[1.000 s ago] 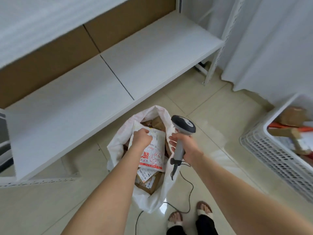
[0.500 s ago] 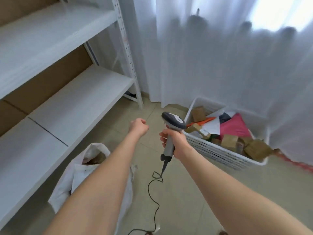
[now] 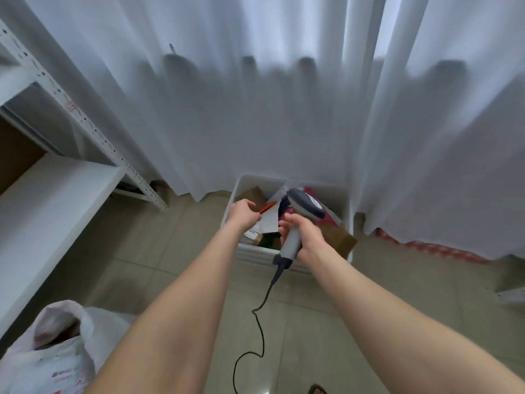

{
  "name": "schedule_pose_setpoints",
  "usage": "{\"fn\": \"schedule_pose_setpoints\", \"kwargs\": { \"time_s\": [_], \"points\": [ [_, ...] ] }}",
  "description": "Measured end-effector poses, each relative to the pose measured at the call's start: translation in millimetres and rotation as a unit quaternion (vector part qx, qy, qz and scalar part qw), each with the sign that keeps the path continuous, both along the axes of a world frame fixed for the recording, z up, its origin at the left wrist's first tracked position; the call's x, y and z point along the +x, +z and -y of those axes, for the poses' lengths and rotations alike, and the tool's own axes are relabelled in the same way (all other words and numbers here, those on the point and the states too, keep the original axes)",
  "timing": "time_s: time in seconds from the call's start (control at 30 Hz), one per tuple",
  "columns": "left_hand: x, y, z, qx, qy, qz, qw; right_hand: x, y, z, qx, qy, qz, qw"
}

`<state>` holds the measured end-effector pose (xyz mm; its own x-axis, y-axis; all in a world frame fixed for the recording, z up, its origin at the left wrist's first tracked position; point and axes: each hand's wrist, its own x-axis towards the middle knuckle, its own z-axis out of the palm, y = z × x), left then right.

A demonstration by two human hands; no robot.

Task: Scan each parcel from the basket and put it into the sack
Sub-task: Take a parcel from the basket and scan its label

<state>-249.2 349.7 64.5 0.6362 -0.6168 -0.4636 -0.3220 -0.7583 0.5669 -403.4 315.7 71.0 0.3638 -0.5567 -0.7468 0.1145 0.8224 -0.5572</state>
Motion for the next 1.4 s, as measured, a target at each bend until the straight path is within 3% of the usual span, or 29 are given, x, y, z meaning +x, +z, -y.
{"fn": "schedule_pose_setpoints", "kwargs": {
  "time_s": [0.27,0.53,0.73,1.0,1.17,1.4],
  "points": [
    [-15,-63,95,0.048,-0.048,-0.036,0.997,-26,-55,101,0.030,-0.036,-0.035,0.998],
    [3,-179,185,0.112,-0.088,-0.089,0.986,1,-166,188,0.096,-0.058,-0.102,0.989],
    [1,-293,205,0.206,-0.078,-0.154,0.963,9,-268,213,0.149,-0.064,-0.123,0.979],
    [-26,-407,209,0.272,-0.021,-0.137,0.952,11,-366,228,0.193,-0.044,-0.118,0.973],
    [-27,-409,221,0.213,0.048,-0.103,0.970,7,-376,236,0.178,-0.027,-0.114,0.977],
    [11,-310,236,0.040,0.197,-0.135,0.970,14,-303,248,0.148,-0.032,-0.102,0.983]
  ]
}}
